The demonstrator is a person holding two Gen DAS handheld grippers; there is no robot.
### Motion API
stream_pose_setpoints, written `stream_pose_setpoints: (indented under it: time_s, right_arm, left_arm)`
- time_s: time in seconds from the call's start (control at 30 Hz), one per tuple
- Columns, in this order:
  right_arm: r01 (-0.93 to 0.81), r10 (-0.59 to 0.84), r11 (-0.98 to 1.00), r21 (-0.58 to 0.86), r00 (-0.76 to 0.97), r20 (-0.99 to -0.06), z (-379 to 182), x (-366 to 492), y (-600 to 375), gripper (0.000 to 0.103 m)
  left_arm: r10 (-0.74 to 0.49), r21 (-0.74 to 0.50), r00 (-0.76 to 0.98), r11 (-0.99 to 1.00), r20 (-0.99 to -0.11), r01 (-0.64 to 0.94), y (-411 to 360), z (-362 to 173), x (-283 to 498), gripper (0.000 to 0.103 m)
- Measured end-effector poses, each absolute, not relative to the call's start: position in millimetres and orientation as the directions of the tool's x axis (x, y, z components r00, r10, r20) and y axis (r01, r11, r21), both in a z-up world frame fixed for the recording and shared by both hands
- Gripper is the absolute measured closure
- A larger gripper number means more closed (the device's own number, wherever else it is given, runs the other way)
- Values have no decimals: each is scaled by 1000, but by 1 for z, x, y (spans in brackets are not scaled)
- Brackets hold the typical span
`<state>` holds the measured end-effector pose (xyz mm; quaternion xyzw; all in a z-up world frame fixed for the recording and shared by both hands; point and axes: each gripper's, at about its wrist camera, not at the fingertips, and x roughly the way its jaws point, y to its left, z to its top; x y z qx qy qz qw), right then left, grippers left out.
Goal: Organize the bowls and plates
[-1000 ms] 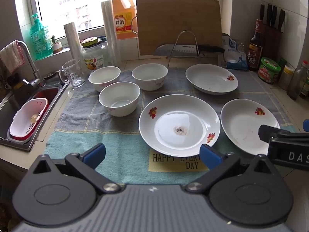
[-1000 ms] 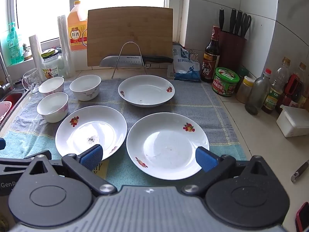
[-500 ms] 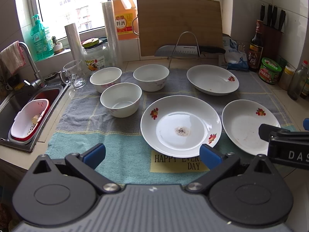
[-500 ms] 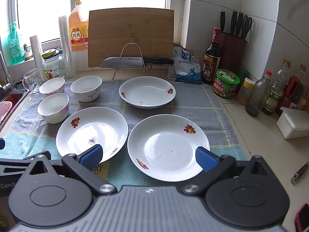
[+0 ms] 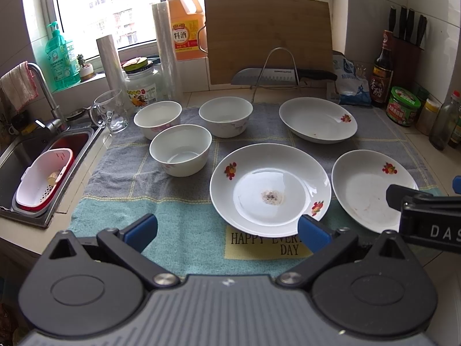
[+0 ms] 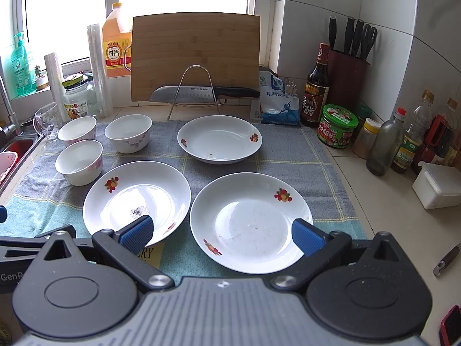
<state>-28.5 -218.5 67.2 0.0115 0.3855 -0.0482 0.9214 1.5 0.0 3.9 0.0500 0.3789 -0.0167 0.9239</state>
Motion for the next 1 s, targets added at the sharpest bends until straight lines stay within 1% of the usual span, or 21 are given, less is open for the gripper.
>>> stream_pose_setpoints:
  time_s: [0.03,1.0]
  right_arm:
    - [98,-80,995,-16,698,-712,75,-24,-218,0]
    - [97,-82,995,-19,701,-708,75,-23,-220,0]
  left_arm:
    - [7,79,712,994,-702,69,0,4,2,1]
    - [8,80,713,995,-701,67,4,6,1,1]
